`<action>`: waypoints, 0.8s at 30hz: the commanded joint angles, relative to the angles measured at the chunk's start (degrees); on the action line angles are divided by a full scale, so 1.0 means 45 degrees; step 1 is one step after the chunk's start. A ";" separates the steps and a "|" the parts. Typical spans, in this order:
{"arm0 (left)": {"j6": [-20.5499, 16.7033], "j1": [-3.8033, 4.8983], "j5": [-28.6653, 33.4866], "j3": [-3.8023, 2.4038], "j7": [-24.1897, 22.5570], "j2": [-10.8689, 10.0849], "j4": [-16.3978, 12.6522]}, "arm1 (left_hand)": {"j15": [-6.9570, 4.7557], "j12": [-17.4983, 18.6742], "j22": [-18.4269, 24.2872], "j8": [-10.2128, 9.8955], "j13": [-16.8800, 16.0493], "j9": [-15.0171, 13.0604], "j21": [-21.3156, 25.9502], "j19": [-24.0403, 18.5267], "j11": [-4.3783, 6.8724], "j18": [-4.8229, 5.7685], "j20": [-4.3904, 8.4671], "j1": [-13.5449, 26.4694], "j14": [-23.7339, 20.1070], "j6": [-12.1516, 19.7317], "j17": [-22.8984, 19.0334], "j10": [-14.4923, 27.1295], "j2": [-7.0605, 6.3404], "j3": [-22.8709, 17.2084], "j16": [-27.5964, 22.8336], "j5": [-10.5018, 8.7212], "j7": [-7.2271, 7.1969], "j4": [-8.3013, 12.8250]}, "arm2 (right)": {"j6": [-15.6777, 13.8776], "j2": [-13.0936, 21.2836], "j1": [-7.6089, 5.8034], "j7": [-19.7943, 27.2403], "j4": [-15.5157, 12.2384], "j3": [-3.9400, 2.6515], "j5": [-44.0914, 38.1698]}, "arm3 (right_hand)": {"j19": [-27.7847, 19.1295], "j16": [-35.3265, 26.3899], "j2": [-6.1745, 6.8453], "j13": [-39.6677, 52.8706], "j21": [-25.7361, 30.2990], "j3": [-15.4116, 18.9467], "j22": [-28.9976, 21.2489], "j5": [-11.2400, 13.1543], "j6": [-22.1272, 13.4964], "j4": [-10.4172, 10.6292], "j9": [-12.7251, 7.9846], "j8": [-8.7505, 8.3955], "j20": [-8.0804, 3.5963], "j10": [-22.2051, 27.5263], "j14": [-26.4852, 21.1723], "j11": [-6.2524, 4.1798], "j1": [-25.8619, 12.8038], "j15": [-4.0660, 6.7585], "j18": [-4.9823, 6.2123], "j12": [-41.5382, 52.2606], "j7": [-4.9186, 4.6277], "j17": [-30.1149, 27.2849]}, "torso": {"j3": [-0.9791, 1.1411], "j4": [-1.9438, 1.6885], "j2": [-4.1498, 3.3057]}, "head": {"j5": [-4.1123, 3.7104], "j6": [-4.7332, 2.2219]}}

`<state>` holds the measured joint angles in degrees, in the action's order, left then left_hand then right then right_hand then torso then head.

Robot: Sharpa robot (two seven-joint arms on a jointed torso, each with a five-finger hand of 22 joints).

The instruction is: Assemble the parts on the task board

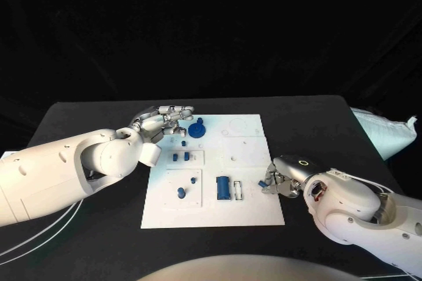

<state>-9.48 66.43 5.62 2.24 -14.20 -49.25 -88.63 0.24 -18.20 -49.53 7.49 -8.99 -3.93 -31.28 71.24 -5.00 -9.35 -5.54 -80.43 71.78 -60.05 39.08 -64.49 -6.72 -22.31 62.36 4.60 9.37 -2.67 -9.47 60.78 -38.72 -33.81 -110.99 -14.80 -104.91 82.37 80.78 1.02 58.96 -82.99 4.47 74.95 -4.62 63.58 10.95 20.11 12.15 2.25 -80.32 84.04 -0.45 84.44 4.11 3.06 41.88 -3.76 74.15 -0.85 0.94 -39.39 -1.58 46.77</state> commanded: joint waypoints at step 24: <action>0.0272 -0.0028 0.0020 -0.0003 -0.0010 0.0050 -0.0011 | 0.0008 -0.0087 0.0021 0.0051 -0.0019 0.0001 0.0086 -0.0023 0.0036 -0.0237 -0.0102 0.0076 -0.0131 0.0088 -0.0028 0.0103 0.0040 0.0079 0.0009 0.0078 -0.0020 -0.0002 | -0.2695 -0.0334 0.0179 -0.0087 -0.0329 0.0129 0.2806 | 0.0275 0.0114 0.0758 0.0204 -0.0162 -0.4539 0.1232 -0.2617 -0.0271 0.1030 0.0124 -0.0698 -0.0015 -0.0195 0.0746 -0.0030 -0.0987 0.0037 -0.0127 -0.0082 -0.0096 0.0274 | -0.0007 -0.0012 0.0013 | 0.0041 0.0020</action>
<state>-9.45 66.36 5.61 2.25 -14.14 -49.14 -88.59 0.43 -18.20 -49.50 7.49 -8.98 -3.93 -31.28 71.24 -4.81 -9.35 -5.54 -80.43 71.59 -60.05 39.01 -64.30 -6.71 -22.31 62.35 4.60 9.37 -2.67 -16.11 59.29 -37.88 -33.87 -112.15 -14.18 -99.54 83.21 81.12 4.16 59.82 -83.43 -15.34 74.93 -17.39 62.11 15.24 20.34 9.05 2.26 -80.87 84.04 -0.75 81.33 4.10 3.06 41.14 -4.14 74.95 -0.82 0.94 -39.33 -1.49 46.81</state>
